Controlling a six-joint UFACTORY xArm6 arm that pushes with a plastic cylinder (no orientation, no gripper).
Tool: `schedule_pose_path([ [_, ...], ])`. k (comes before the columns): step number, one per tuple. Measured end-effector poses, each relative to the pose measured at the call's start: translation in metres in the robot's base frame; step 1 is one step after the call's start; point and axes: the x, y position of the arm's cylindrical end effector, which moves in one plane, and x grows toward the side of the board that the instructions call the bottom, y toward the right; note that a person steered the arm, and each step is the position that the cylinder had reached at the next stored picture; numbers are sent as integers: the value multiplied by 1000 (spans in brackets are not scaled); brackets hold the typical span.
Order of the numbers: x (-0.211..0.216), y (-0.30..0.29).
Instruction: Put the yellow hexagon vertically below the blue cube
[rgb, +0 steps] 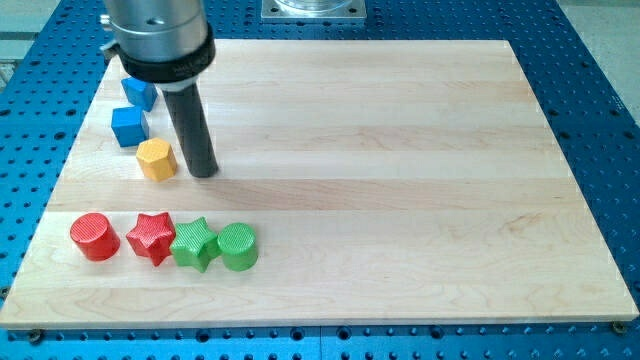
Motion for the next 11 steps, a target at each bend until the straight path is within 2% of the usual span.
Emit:
schedule_pose_path([
  [1,2,-49],
  [2,3,-66],
  [3,63,-68],
  [4,63,-157],
  [5,31,-154],
  [6,21,-146],
  [8,23,-133],
  [9,53,-113],
  [10,56,-154],
  [11,37,-149],
])
